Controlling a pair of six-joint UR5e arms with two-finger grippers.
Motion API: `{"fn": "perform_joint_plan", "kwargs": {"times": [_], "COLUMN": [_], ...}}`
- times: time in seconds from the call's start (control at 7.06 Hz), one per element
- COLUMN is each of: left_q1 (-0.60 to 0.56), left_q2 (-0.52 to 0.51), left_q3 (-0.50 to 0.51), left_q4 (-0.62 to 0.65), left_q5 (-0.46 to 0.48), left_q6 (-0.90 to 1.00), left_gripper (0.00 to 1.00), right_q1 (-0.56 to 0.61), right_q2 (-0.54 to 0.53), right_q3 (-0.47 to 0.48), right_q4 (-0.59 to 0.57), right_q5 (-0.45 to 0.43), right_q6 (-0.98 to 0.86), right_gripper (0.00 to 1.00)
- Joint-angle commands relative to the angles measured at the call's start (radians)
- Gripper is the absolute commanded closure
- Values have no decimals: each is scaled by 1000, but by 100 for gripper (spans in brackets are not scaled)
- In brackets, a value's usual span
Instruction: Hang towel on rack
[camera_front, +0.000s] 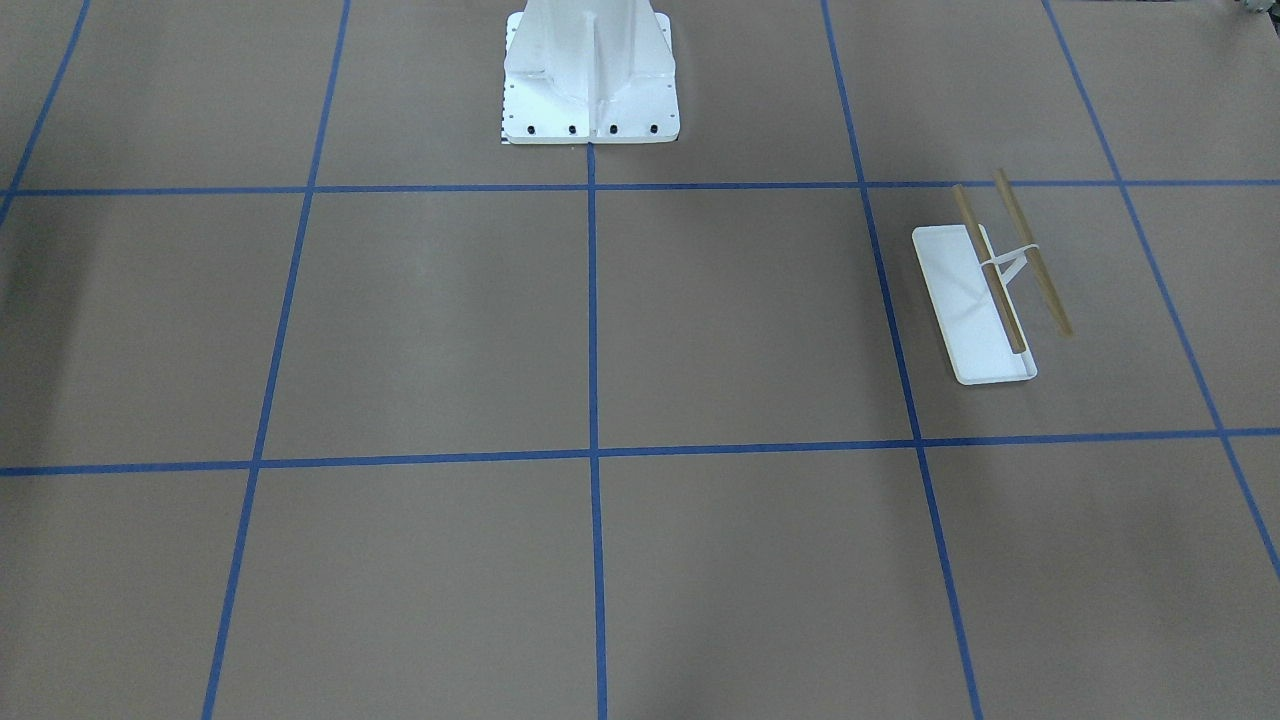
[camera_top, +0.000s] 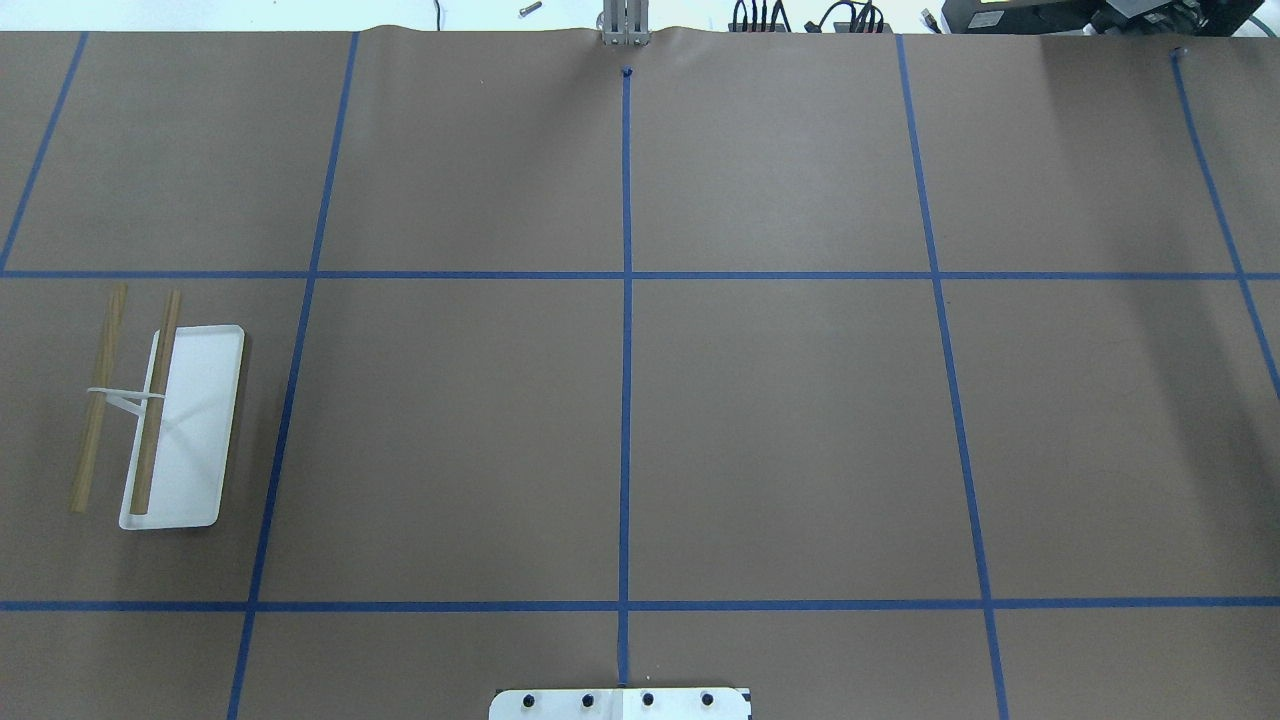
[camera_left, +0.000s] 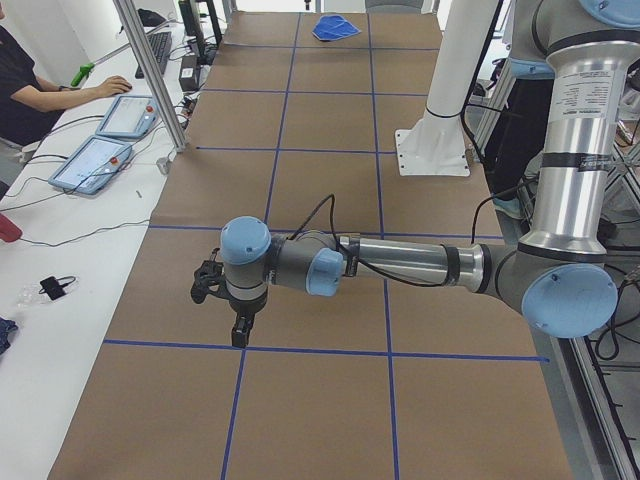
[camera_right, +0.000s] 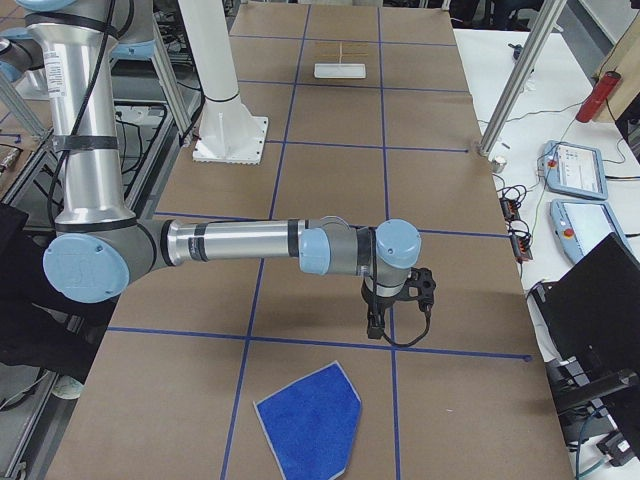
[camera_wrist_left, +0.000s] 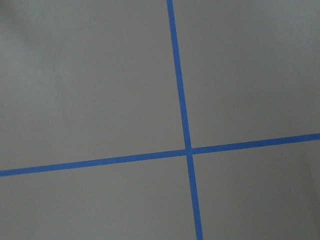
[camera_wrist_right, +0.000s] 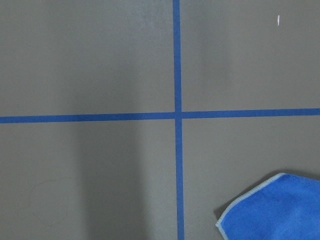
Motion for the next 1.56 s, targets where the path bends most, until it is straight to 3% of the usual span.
{"fn": "perform_joint_plan", "kwargs": {"times": [0.0, 1.28, 1.42], "left_q1": [0, 0, 0], "left_q2": [0, -10, -13], "left_q3": [-1, -7, -7], "left_q4": [-1, -19, -30], "left_q5": [-1, 7, 8], "left_q6": [-2, 1, 3], "left_gripper": [2, 2, 2], "right_q1": [0, -1, -3], "right_q2": [-1, 6, -1], "right_q3": [8, 5, -30], "right_q4": [-4, 7, 11], "right_q5": [17, -4, -4], "right_q6": [0, 15, 12], "right_gripper": [0, 0, 0]}}
